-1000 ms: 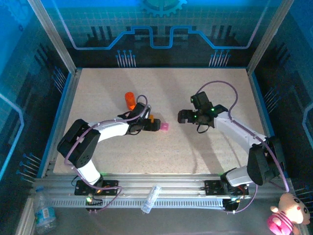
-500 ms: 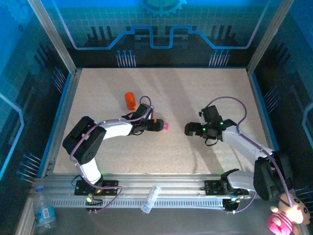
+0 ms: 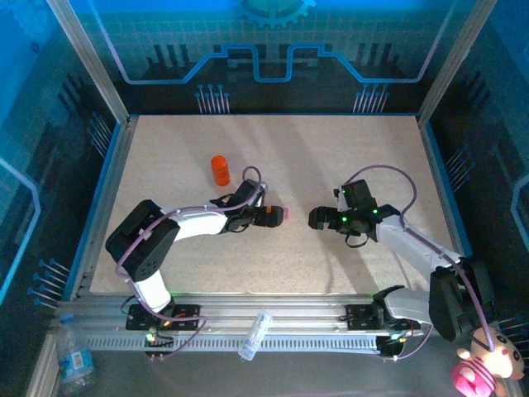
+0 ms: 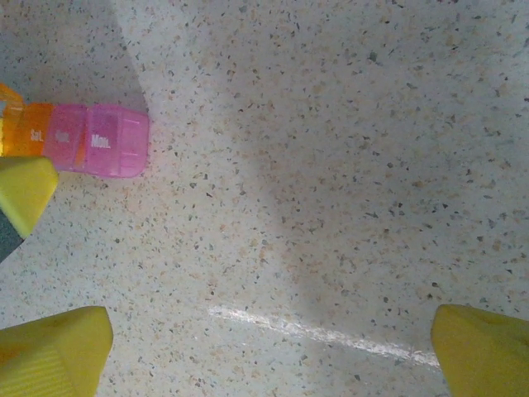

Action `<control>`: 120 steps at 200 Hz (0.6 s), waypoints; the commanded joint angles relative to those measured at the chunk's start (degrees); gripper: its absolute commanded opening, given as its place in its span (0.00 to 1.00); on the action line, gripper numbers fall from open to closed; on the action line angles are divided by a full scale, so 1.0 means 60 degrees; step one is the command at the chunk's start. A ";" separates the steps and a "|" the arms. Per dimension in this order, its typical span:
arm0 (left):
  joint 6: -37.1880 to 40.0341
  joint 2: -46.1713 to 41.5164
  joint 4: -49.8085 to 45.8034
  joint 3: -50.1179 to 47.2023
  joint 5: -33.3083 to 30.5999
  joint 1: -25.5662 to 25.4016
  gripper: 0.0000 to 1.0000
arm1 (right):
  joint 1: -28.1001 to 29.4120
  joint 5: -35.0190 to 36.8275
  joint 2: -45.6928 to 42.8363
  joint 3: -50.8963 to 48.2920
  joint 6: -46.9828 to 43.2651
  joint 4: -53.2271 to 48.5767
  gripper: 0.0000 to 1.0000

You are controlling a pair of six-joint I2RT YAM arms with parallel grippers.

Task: Sort the pills into containers

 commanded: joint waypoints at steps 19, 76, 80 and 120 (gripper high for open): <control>-0.0272 -0.0240 0.0288 -0.0062 0.0130 -0.0286 0.99 | -0.0117 0.0534 0.0033 0.0213 0.0231 -0.0373 1.00; -0.0383 0.0278 0.0349 0.0362 0.0075 -0.0659 0.99 | -0.0131 0.0337 -0.0775 -0.0180 0.0066 -0.0217 1.00; -0.0376 0.0315 0.0355 0.0385 0.0070 -0.0654 0.99 | -0.0132 0.0222 -0.0892 -0.0245 0.0052 -0.0139 1.00; -0.0393 0.0631 0.0370 0.0827 0.0164 -0.0763 0.99 | -0.0129 -0.0146 -0.1559 -0.0366 -0.0052 -0.0242 1.00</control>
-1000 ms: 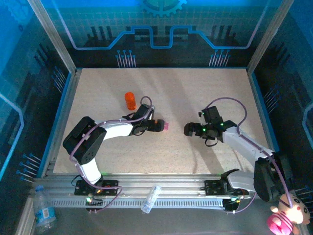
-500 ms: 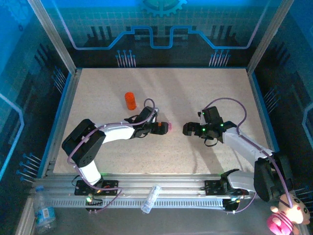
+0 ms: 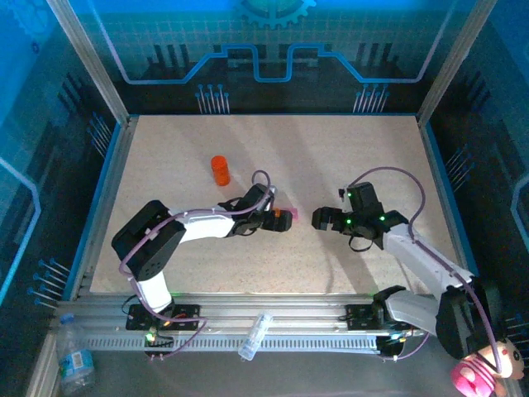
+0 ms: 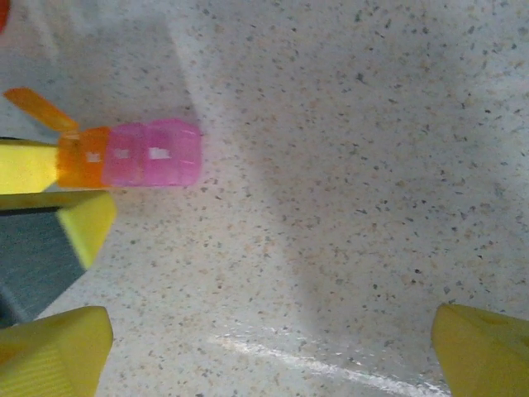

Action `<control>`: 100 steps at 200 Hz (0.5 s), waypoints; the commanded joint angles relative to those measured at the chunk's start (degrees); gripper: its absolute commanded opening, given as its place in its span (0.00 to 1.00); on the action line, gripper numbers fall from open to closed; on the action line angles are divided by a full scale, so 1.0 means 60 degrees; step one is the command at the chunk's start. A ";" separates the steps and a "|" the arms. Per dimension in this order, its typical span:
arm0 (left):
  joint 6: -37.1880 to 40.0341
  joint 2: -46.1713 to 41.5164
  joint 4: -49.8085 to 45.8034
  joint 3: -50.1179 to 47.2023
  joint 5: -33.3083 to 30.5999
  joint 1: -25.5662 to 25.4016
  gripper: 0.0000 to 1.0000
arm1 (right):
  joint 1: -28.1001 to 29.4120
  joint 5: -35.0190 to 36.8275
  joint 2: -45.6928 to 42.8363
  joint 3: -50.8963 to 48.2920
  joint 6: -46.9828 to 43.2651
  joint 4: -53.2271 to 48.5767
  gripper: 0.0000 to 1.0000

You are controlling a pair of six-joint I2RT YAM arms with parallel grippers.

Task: Sort the pills into containers

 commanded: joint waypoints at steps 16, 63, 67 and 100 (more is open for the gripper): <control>-0.0093 0.0151 0.0199 0.0552 0.0191 -0.0150 0.99 | -0.0131 -0.0316 -0.0472 0.0051 -0.0226 -0.0357 1.00; -0.0116 -0.1997 0.0195 -0.0470 -0.0086 -0.0131 0.99 | 0.0014 -0.0326 -0.0783 0.0966 -0.0372 -0.1099 1.00; -0.0113 -0.2228 0.0093 -0.0546 -0.0166 -0.0119 0.99 | 0.0068 -0.0292 -0.0733 0.1126 -0.0398 -0.1162 1.00; -0.0351 -0.3967 -0.0706 -0.1103 -0.0688 0.0386 0.99 | 0.0794 0.0009 0.0399 0.2841 -0.0643 -0.1374 1.00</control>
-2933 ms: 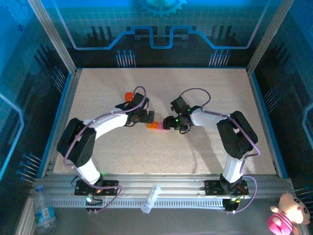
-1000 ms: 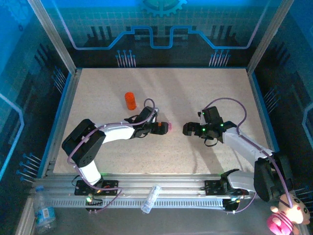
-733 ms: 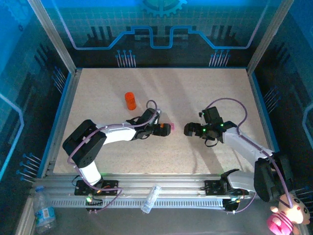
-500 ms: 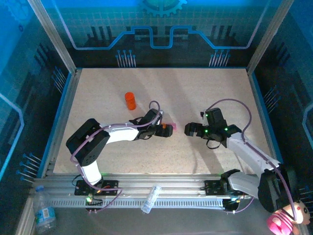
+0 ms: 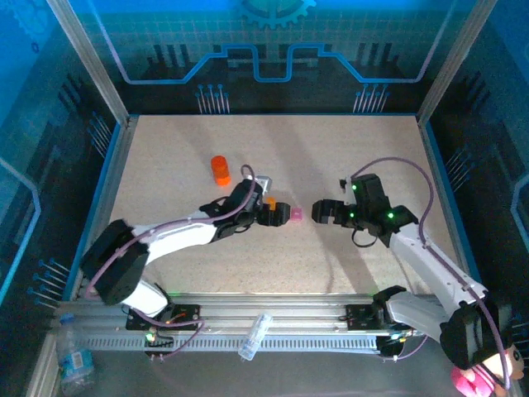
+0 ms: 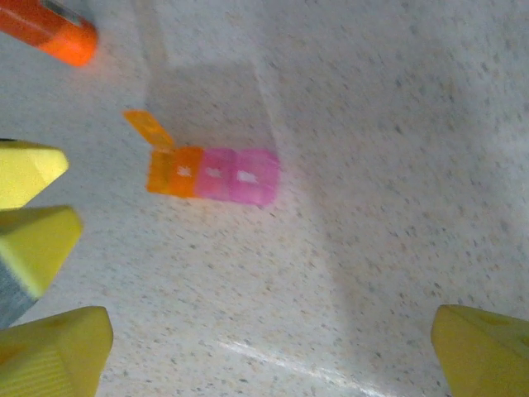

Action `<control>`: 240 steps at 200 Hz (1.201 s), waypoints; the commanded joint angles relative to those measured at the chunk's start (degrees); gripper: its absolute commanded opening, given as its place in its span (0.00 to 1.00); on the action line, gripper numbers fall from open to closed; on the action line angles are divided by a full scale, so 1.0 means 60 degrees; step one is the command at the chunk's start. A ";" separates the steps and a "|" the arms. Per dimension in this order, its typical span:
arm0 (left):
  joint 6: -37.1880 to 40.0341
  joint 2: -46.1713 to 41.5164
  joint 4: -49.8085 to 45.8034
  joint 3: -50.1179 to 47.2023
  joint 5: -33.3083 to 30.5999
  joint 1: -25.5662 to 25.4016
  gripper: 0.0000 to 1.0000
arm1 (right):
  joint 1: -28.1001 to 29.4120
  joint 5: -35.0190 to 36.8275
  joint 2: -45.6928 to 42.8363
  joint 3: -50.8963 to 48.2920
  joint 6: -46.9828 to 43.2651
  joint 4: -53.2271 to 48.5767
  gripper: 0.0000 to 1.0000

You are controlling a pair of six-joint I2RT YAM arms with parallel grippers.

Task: Sort the pills into containers

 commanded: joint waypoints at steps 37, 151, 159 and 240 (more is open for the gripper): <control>-0.0745 -0.2298 -0.1742 -0.0619 -0.0655 0.1919 0.99 | 0.1470 0.0296 0.2969 0.3383 -0.0488 -0.0060 1.00; -0.2436 -0.3725 -0.2892 -0.2029 0.1002 0.7148 0.99 | 0.3413 0.1823 1.0181 1.1217 -0.2610 -0.1351 1.00; -0.2553 -0.3633 -0.2856 -0.2099 0.1202 0.7361 0.99 | 0.3462 0.1800 1.0509 1.1567 -0.2825 -0.1286 1.00; -0.2775 -0.3356 -0.2741 -0.2628 0.1938 0.8051 0.99 | 0.3767 0.1615 1.3130 1.3798 -0.3677 0.0068 1.00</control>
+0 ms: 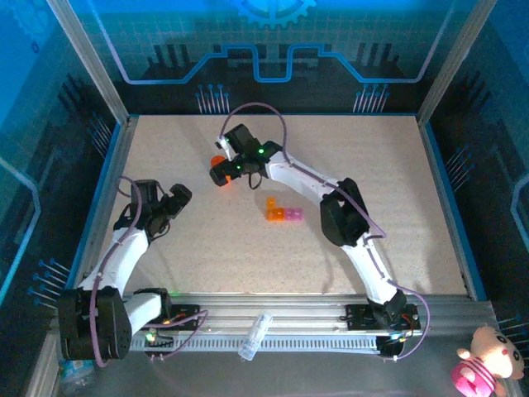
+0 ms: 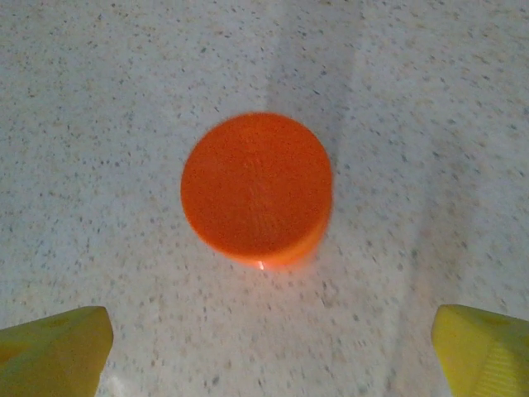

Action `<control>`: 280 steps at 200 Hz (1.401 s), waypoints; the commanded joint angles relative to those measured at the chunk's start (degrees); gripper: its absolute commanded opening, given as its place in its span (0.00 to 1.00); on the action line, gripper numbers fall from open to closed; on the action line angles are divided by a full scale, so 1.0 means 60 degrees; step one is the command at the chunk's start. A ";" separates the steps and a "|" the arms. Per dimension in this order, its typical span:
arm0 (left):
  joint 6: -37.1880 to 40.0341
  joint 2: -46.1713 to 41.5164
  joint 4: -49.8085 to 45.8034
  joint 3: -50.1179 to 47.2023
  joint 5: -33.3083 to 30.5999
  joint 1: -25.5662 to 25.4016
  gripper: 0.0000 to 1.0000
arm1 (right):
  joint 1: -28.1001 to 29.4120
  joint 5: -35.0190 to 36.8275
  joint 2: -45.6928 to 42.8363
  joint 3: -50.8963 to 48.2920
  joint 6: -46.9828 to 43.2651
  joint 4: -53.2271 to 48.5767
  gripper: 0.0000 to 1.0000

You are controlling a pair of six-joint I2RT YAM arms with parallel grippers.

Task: Sort the pills into containers

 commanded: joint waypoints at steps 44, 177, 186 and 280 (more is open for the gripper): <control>-0.0179 0.0335 -0.0103 -0.0170 0.0521 0.0117 0.99 | 0.0088 0.0090 0.1655 0.1715 -0.0075 0.0681 1.00; -0.0119 0.0195 -0.0109 -0.0360 0.0708 0.0117 0.99 | -0.0066 -0.0608 0.2220 0.1898 0.0461 0.1354 0.66; -0.0105 0.0179 -0.0105 -0.0347 0.0724 0.0124 0.99 | -0.0071 -0.0681 0.2166 0.1816 0.0464 0.1347 0.60; -0.0032 0.0028 0.0376 -0.0303 0.1394 0.0117 0.99 | -0.0135 -0.0931 0.0479 0.0212 0.0615 0.1445 0.44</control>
